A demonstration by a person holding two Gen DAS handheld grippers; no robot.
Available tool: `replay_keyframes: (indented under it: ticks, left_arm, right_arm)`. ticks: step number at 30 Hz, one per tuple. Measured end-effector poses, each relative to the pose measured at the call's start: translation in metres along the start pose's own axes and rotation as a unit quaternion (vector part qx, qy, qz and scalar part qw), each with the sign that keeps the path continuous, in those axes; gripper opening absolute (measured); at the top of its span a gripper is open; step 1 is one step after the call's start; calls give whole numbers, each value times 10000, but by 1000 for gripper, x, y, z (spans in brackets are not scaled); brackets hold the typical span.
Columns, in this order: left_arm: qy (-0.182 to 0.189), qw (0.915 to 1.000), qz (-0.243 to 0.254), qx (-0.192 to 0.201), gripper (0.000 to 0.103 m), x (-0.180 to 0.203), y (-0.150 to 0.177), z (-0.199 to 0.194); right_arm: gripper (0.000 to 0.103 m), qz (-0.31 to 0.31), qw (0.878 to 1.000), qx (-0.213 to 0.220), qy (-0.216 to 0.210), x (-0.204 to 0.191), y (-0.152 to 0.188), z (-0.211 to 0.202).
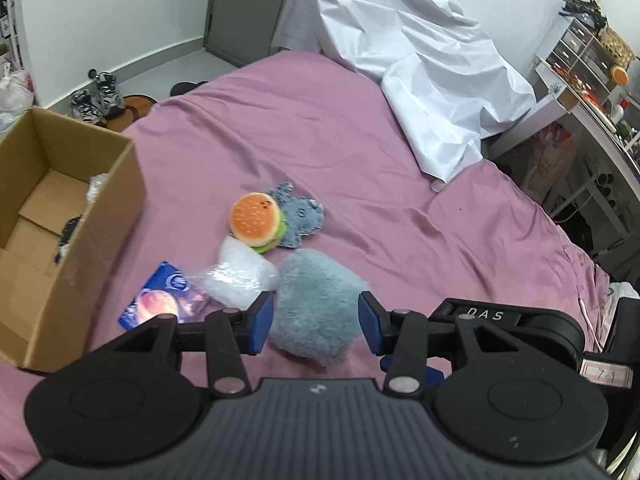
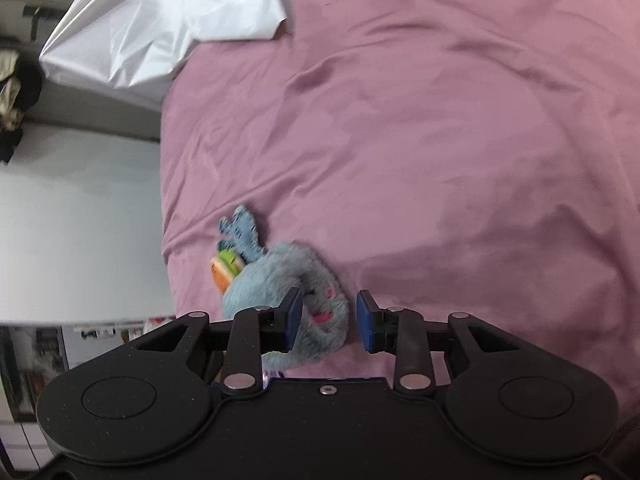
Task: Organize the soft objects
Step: 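Move the left tool over the grey fluffy plush, then close the left gripper on the grey fluffy plush and lift it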
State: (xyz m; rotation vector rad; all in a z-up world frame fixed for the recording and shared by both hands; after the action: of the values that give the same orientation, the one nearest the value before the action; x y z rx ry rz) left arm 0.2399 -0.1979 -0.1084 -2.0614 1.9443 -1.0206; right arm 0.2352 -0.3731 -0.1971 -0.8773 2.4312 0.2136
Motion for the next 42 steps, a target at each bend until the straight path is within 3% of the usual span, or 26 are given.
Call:
replay_keyframes:
  ticks: [8, 24, 28, 38, 40, 42]
  left_arm:
    - [29, 9995, 4, -316, 46, 3, 2, 32]
    - [-10, 9996, -4, -298, 59, -17, -11, 51]
    - [-206, 9992, -59, -334, 59, -24, -11, 59]
    - [-23, 9973, -681, -273, 46, -46, -13, 51]
    - [32, 9966, -781, -273, 45, -50, -14, 48]
    - [100, 9958, -866, -286, 45, -52, -14, 45]
  right_arm:
    - [36, 231, 9995, 144, 153, 7, -7, 5]
    - [42, 160, 9997, -55, 158, -4, -6, 22]
    - [42, 172, 9997, -150, 100, -5, -4, 27]
    - [42, 144, 9984, -481, -264, -21, 1, 43]
    - [37, 150, 9982, -484, -320, -23, 2, 43]
    - [21, 67, 9978, -439, -501, -26, 2, 40]
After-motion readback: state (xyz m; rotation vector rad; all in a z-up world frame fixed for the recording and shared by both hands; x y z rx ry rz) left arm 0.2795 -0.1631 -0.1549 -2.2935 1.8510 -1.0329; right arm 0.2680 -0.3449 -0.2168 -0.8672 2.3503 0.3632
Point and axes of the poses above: each gripper's, at about its wrist camera, not at the fingertips, and z roughly the way its jaws point, x to its right, y to its underside, the point moved 1 cm from there along z, roughly the way its jaws point, and after that the axes turned 8 degrees about y, right-handed, at the moved point
